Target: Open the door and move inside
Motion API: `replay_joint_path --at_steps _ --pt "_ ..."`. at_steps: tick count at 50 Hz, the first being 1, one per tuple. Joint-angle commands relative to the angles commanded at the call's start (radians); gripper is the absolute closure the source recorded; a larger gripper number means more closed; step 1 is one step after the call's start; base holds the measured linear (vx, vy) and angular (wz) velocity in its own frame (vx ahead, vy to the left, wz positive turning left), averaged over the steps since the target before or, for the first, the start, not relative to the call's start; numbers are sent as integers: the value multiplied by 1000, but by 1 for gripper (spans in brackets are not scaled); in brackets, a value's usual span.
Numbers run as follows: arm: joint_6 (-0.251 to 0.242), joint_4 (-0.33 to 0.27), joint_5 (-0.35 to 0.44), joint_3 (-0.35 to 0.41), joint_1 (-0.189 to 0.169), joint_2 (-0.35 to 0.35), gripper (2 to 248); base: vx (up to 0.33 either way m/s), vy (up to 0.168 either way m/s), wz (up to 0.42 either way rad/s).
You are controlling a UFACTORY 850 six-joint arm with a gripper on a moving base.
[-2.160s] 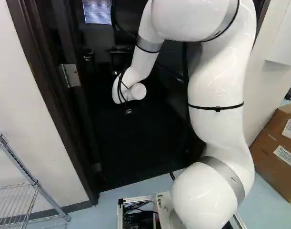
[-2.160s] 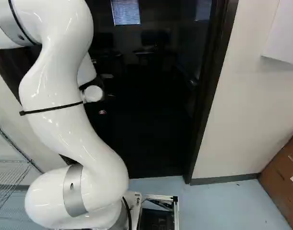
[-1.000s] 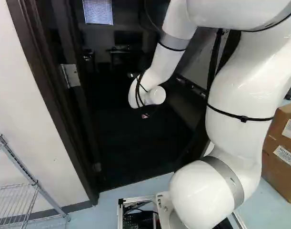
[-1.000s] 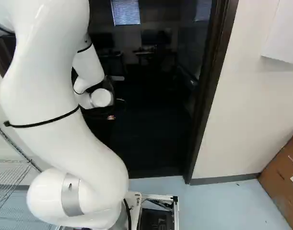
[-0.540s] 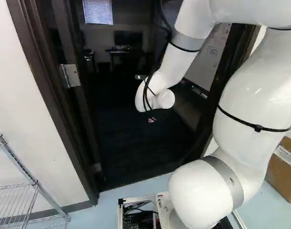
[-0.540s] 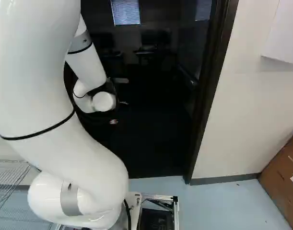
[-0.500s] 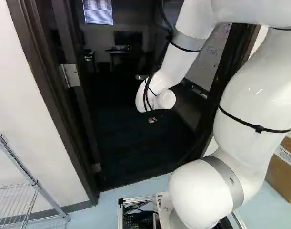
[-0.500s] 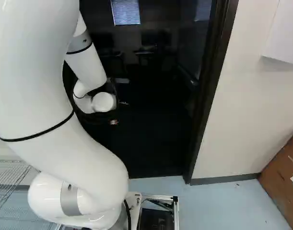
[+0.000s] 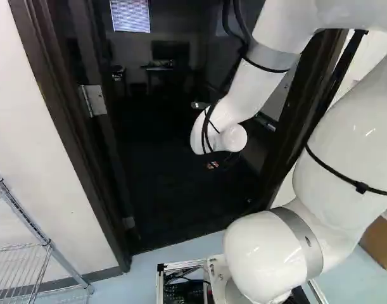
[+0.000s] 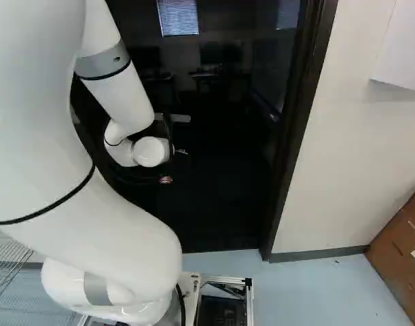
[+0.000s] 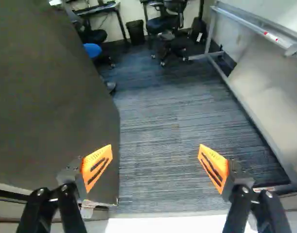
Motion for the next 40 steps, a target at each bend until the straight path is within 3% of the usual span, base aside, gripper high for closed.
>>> replay_joint_path --at_steps 16,40 --pt "0 0 0 39 -50 41 3 0 0 0" --pt "0 0 0 42 -55 44 3 0 0 0"
